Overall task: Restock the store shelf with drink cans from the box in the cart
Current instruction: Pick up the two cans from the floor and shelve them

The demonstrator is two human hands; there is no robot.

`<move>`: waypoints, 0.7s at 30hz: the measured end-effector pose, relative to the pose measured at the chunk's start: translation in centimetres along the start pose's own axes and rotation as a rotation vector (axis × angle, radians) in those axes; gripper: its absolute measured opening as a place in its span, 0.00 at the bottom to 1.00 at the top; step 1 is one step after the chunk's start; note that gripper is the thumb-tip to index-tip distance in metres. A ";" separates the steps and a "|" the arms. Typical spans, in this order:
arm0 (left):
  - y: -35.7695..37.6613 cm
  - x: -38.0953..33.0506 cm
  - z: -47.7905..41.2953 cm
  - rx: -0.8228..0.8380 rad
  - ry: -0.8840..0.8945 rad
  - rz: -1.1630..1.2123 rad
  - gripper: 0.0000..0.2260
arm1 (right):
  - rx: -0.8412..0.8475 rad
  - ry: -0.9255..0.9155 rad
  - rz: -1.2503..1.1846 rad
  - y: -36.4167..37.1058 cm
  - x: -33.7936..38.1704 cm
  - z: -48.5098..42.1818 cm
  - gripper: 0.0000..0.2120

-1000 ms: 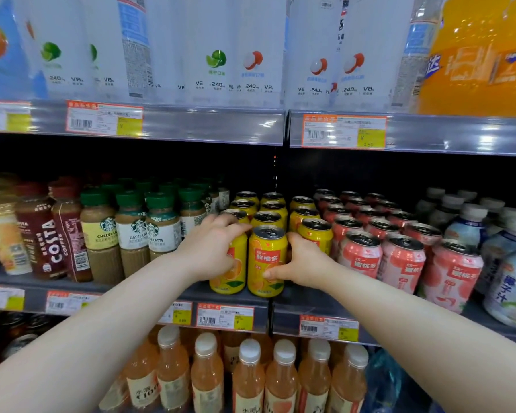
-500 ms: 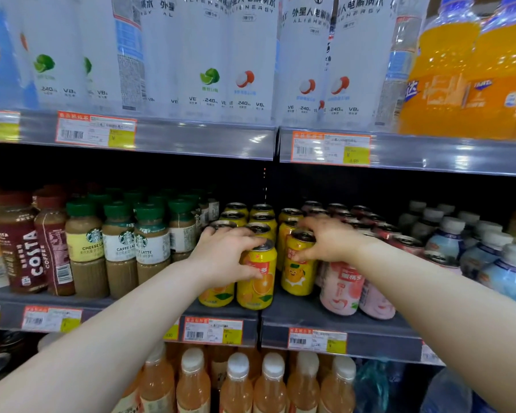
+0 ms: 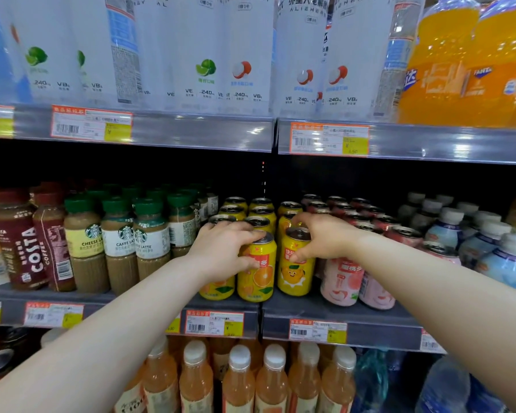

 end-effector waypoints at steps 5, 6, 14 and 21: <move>0.0 -0.1 0.1 -0.009 0.003 -0.014 0.28 | 0.035 -0.079 -0.067 0.1 0.6 0.7 0.41; 0.0 -0.1 0.1 -0.010 0.003 -0.013 0.28 | 0.038 -0.083 -0.082 0.2 0.6 0.8 0.41; 0.0 -0.1 0.2 -0.024 0.004 -0.018 0.28 | 0.020 -0.109 -0.156 0.5 0.3 1.1 0.39; 0.2 0.0 0.3 -0.029 0.002 -0.016 0.28 | 0.081 -0.129 -0.168 0.8 -0.3 0.6 0.39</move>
Point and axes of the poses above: each hand's wrist, its own z-axis away from the middle knuckle, its own y-axis out of the palm, x = y × z, the point moved 5 cm from there along -z, towards the middle knuckle, and after that the axes turned 7 degrees about z, right-handed, at the moved point
